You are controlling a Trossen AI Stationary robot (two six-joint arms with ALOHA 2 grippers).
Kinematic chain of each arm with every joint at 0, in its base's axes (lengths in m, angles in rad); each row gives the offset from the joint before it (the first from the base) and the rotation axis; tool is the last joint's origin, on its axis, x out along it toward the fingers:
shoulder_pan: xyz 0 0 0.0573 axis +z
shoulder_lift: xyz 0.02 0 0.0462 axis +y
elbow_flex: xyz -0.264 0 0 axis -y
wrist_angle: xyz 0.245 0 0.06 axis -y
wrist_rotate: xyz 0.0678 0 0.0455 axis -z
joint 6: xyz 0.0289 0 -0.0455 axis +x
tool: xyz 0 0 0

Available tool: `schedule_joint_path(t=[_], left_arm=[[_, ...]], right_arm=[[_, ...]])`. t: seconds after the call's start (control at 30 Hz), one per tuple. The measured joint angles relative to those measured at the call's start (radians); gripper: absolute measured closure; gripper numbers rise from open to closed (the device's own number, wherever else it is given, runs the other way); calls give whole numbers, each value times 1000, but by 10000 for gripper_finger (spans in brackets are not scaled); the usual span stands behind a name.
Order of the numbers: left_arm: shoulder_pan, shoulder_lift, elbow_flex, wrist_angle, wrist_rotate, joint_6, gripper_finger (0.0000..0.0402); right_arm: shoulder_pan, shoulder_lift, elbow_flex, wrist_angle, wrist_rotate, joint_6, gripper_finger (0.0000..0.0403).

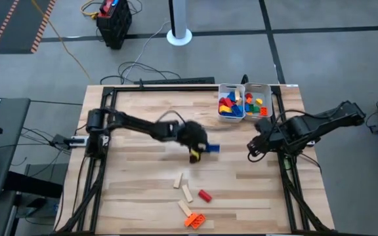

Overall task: Sort blocks by size
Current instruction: Put the large blue game piece into the white bin

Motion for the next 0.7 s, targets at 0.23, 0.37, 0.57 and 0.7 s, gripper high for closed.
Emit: schedule_joint_path(t=[0.23, 0.37, 0.57, 0.7], left_arm=[[70, -111, 0, 13, -107, -11, 261], [61, -162, 0, 33, -254, 76, 261], [19, -200, 0, 92, -414, 244, 261], [-6, -199, 0, 115, -440, 379, 261]], right_arm=[[-87, -82, -100, 457, 9, -173, 227], [-185, -131, -187, 644, -14, -266, 227], [-344, -141, -261, 905, -262, -527, 195], [-437, -119, -261, 989, -323, -618, 147]])
